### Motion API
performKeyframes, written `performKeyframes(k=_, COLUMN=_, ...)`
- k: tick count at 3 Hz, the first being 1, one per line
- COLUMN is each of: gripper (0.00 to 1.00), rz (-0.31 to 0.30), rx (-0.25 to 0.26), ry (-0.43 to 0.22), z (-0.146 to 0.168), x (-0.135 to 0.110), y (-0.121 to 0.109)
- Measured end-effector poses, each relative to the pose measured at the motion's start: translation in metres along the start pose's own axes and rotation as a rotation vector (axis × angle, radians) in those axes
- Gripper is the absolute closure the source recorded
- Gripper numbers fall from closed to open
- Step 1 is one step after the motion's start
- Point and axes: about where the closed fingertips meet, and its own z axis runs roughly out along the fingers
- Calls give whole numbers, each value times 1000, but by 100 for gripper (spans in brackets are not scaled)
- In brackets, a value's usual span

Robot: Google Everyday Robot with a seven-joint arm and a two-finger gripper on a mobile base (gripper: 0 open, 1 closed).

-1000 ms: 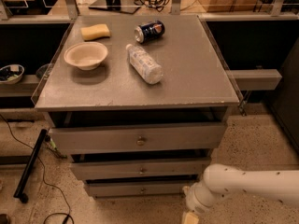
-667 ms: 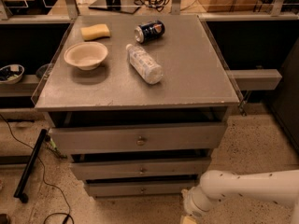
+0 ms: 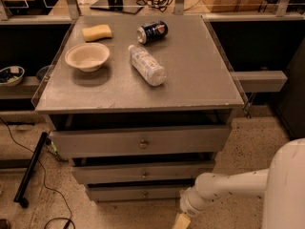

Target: Open bottom drawer

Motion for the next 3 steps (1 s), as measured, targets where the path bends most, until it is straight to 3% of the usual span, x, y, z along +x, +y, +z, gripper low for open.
performKeyframes(k=1, gripper=0, rz=2, rx=-4, ry=0, z=3, x=1, y=0)
performKeyframes(k=2, gripper=0, rz=11, rx=-8, ry=-3, z=28, x=5, y=-10)
performKeyframes(k=3, gripper=0, rz=22, rx=7, ry=-40, z=65, x=-8, y=-48)
